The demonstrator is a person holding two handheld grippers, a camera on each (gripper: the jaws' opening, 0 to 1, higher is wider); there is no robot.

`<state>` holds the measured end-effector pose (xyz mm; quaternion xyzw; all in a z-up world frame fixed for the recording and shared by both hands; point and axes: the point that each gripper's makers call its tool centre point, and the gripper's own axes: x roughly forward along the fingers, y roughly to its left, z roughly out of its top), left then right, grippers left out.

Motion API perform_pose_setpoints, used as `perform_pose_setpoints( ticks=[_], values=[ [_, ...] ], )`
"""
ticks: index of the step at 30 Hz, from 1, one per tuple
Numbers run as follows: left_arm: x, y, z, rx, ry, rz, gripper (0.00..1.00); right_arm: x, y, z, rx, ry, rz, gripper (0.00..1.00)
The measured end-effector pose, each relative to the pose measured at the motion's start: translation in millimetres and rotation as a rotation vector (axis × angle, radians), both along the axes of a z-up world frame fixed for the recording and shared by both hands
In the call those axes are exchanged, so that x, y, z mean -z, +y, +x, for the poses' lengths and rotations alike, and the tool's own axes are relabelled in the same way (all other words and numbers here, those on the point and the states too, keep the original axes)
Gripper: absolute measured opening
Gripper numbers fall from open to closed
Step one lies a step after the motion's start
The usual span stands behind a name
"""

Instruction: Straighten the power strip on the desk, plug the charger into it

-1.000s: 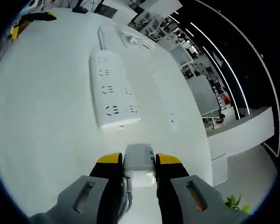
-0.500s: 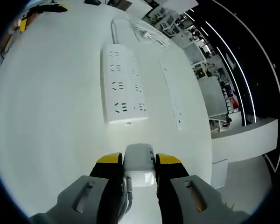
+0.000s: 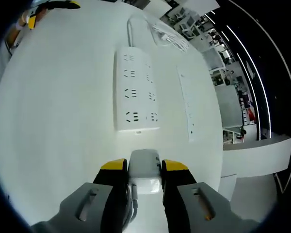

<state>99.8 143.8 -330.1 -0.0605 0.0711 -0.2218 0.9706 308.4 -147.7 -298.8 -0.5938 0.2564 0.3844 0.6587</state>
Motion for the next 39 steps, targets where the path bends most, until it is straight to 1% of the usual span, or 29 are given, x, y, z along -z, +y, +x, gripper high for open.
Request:
perform_pose_setpoints(
  ticks=[5,10,16,19,24,27,30,39],
  values=[
    [-0.9,1,-0.5,-0.003,-0.003,0.002,0.99,-2.9,3,1,-0.009,0.012,-0.029,0.25],
    [-1.3,2,-0.9,-0.006,-0.004,0.001,0.99,-3.5,6,0,-0.006,0.026,-0.038,0.25],
    [-0.8,3,-1.8,-0.006,-0.004,0.0,0.99,-3.2,18,-2,-0.013,0.044,-0.045,0.25],
    [0.2,3,-2.6,-0.008,-0.002,-0.003,0.99,-1.3,28,-3,-0.024,0.054,-0.042,0.25],
    [1.0,5,-3.8,-0.011,0.0,-0.003,0.99,2.8,39,-2,-0.027,0.068,-0.064,0.25],
    [1.9,7,-4.0,-0.015,0.001,-0.005,0.99,3.4,47,-2,-0.023,0.077,-0.055,0.25],
    [2.4,8,-4.1,-0.017,0.002,-0.006,0.99,4.6,52,-2,-0.024,0.084,-0.053,0.25],
    [1.8,11,-3.8,-0.019,0.001,-0.005,0.99,6.5,61,0,-0.03,0.081,-0.062,0.25]
  ],
)
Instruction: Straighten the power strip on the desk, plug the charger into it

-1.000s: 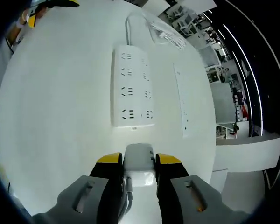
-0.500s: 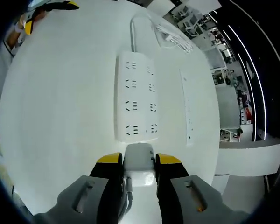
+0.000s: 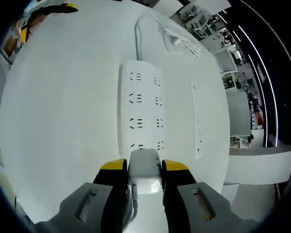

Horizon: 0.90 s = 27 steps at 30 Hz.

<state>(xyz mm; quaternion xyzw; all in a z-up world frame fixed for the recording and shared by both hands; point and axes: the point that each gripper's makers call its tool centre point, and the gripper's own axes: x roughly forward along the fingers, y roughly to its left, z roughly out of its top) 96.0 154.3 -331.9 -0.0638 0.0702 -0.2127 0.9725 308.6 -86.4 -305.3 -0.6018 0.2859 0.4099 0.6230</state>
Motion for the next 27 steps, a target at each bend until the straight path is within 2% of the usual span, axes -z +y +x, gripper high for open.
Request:
perform_pose_setpoints(
  ticks=[20,27],
  values=[
    [2.5,4,-1.1,-0.009,0.001,-0.007,0.99,16.4,0,-4,0.026,0.021,-0.046,0.25],
    [2.3,2,-1.1,-0.003,-0.001,-0.006,0.99,20.4,2,-8,0.029,0.029,-0.04,0.25]
  ],
)
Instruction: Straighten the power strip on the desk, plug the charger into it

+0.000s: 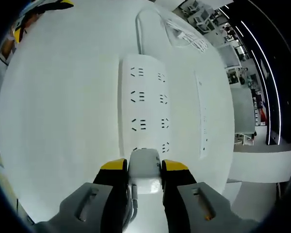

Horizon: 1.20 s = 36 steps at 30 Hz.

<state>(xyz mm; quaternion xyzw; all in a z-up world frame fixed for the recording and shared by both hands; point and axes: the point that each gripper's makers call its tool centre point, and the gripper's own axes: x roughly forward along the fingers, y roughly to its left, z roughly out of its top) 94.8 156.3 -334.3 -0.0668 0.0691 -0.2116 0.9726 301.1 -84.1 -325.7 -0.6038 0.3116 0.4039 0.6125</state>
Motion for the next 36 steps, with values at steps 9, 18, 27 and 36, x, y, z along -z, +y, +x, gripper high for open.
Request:
perform_pose_setpoints(
  ticks=[9,18,27,36],
  values=[
    [-0.9,1.3,0.6,-0.002,0.0,0.0,0.99,6.0,-1.4,-1.1,0.004,0.005,-0.022,0.25],
    [0.0,1.4,0.2,-0.004,0.002,-0.001,0.99,5.7,-1.3,6.7,0.003,0.004,-0.025,0.25],
    [-1.4,2.7,0.0,-0.007,-0.003,-0.001,0.99,7.7,-4.6,7.0,0.005,0.008,-0.04,0.25],
    [-0.4,1.9,-0.3,-0.008,-0.001,-0.001,0.99,8.1,-3.1,7.8,0.008,0.012,-0.053,0.25]
  ],
)
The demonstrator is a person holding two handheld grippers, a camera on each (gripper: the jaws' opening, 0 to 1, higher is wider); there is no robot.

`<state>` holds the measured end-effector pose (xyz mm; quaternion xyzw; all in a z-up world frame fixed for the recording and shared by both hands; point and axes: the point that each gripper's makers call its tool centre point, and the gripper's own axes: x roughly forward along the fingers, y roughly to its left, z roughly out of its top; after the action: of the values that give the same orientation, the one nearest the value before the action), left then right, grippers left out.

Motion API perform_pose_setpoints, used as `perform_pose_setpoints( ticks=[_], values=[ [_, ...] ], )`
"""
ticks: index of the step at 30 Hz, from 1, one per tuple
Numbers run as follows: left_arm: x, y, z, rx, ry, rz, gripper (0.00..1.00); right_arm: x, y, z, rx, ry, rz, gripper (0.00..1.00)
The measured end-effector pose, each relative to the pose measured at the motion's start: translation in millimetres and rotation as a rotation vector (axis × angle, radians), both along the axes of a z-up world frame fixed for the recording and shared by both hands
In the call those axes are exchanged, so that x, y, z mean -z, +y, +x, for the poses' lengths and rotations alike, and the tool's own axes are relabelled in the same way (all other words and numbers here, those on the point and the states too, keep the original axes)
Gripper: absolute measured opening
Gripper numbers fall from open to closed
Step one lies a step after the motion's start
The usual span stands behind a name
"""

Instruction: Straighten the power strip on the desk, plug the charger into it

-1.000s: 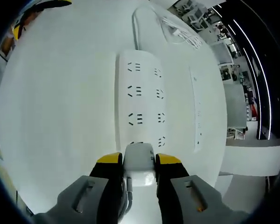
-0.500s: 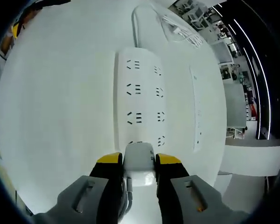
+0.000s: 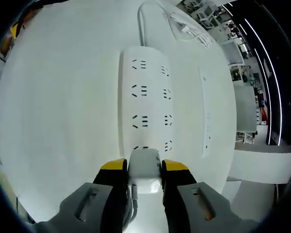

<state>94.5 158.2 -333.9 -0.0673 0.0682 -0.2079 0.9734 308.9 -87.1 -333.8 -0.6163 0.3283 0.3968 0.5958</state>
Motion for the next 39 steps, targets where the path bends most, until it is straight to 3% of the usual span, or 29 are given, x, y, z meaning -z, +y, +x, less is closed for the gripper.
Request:
perform_pose_setpoints(
  ticks=[25,32,39],
  values=[
    [-0.4,-2,2.0,-0.005,0.009,0.014,0.99,2.1,10,5,0.014,0.038,-0.097,0.25],
    [-0.9,-4,1.7,0.0,0.012,0.024,0.99,9.9,17,6,0.002,0.043,-0.108,0.25],
    [-2.5,-3,2.2,-0.008,0.011,0.027,0.99,7.9,20,5,0.009,0.055,-0.069,0.25]
  ],
)
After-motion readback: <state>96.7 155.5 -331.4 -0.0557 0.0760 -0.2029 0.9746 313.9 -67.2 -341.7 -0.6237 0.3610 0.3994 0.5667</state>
